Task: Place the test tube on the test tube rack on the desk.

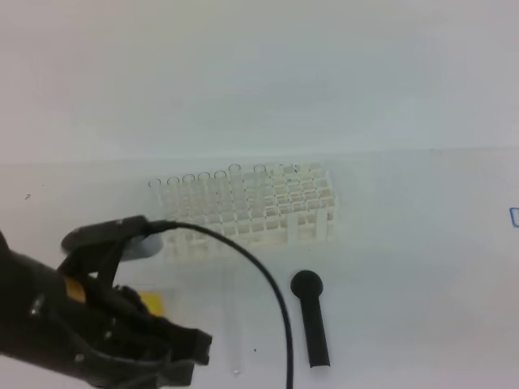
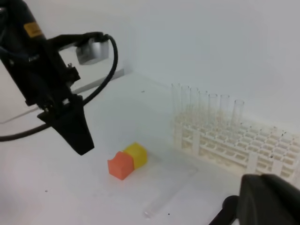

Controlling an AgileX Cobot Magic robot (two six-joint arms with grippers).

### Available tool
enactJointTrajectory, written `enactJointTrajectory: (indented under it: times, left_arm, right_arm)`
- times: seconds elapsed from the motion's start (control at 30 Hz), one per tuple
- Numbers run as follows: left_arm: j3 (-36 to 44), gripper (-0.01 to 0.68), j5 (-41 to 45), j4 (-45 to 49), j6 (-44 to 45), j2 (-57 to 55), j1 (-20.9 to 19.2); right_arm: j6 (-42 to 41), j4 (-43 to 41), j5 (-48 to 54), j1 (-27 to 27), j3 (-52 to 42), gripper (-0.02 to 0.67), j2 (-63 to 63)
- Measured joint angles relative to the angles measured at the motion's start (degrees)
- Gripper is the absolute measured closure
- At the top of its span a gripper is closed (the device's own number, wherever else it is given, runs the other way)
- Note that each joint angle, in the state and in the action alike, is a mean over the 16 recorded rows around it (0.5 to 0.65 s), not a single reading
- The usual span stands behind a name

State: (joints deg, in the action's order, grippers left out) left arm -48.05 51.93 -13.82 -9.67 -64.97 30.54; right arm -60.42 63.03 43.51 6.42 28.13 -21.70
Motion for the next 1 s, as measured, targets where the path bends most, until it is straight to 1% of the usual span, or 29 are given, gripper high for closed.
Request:
enactJointTrajectory:
  times: [0.23,0.5,0.73,1.0]
  left_arm:
    - [-3.1,0.674,1.0,-3.7,6.1,-1.4,0.0]
    - [-4.0,0.674,1.6,-3.5,9.6,-1.5,0.0]
    - [-4.0,0.674,2.4,-4.2,9.4,-1.5,0.0]
    - [-4.0,0.674,2.7,-8.8,6.9,-1.6,0.0]
  right_arm:
    - [0.0,1.7,0.0,0.0,0.0,0.65,0.0]
    - [-0.1,3.7,0.0,0.0,0.0,0.65,0.0]
    - [-1.6,3.2,-0.3,0.0,0.0,0.65,0.0]
    - [-4.7,0.9,-2.3,0.0,0.0,0.65,0.0]
